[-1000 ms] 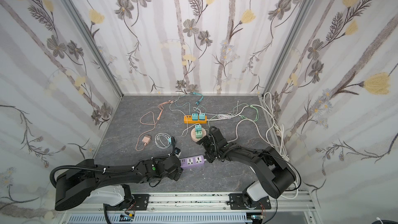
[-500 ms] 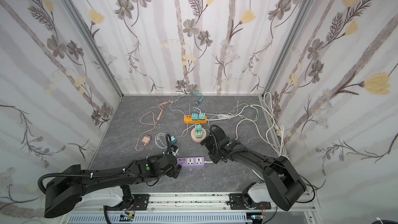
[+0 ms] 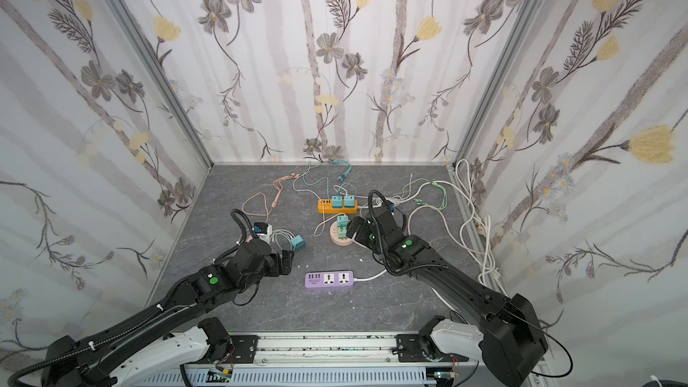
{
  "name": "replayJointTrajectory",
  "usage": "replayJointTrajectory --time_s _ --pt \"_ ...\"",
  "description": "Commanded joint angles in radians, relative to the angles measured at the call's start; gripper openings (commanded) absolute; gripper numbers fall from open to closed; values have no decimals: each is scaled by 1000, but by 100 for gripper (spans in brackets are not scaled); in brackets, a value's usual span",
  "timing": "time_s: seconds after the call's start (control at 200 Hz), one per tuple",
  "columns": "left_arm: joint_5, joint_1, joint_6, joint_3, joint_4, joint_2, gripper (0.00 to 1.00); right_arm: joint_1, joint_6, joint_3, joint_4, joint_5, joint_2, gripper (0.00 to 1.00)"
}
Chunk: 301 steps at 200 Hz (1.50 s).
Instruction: Insert the plug
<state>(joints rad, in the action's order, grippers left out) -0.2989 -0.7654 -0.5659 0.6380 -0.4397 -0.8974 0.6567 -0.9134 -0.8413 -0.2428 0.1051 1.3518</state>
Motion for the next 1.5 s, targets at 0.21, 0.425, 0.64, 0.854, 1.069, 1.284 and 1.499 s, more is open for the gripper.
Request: replayJointTrajectory --time_s 0.21,0.425,0.64,0.854,1.069,1.284,1.499 --pt "22 199 -160 105 -106 -157 100 0 262 17 165 68 -19 99" --pt "-18 346 -151 129 -217 -205 100 0 291 32 169 103 -35 99" --pt "192 428 -107 139 -198 -213 90 0 334 53 188 118 -52 99" --pt "192 309 -163 203 -191 -226 75 0 343 60 196 135 -57 99" --pt "168 201 -185 303 -154 -420 62 0 346 46 215 138 -42 99" --pt "67 248 -202 288 -131 -492 70 0 371 49 210 131 -46 99" --pt "222 319 -112 275 -16 -579 73 0 369 55 222 115 -41 99"
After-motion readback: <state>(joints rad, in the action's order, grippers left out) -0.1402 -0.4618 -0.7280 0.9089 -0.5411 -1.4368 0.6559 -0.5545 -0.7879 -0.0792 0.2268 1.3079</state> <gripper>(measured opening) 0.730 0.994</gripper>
